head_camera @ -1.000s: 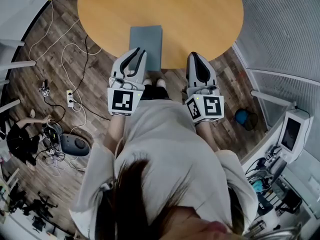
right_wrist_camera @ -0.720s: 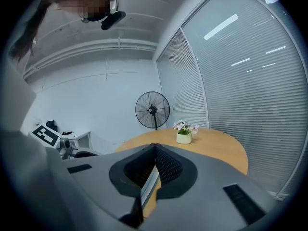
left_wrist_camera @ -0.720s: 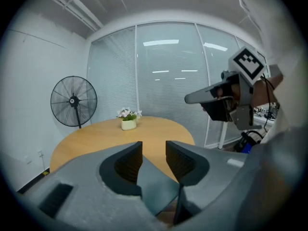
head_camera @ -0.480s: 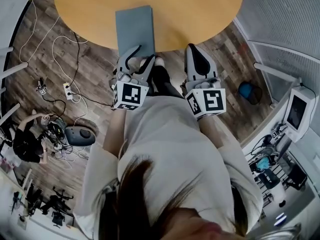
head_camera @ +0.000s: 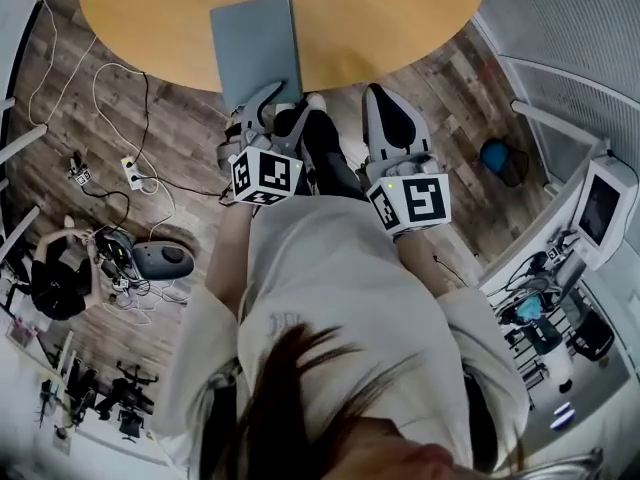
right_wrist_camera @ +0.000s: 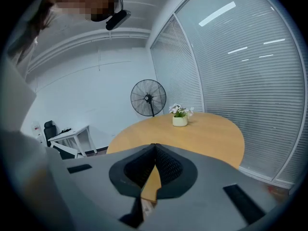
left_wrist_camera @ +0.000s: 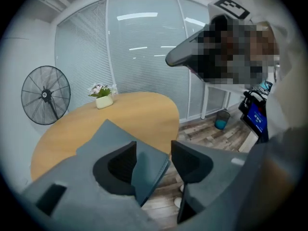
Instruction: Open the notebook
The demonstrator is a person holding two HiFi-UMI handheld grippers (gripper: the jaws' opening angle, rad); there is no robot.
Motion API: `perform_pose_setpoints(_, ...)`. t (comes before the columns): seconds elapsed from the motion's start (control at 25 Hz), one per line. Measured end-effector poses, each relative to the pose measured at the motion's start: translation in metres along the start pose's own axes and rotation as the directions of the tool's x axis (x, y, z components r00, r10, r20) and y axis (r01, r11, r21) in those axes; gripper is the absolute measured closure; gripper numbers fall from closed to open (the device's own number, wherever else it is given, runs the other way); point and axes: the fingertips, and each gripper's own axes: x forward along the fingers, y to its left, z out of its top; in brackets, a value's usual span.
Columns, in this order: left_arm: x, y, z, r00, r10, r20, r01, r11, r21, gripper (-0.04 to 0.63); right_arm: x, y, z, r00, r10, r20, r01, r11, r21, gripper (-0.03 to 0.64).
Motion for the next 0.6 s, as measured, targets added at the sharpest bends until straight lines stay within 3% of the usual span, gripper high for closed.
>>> perform_pose_setpoints(0.36, 0.018, 0.001, -0.023, 0.992, 0.057, -0.113, -0.036, 0.983, 0.182, 0.365, 0.001, -0.010, -0.019, 0.999, -0.015, -0.040, 0.016, 1.000, 0.026, 0.615)
perform_pose_setpoints(0.6, 0.014, -0.003, -0.018, 0.992, 0.060, -0.109, -0.045, 0.989, 0.140, 0.419, -0.001, -0.017, -0.017, 0.999, -0.021, -0.036, 0.022, 0.999, 0.029, 0.615)
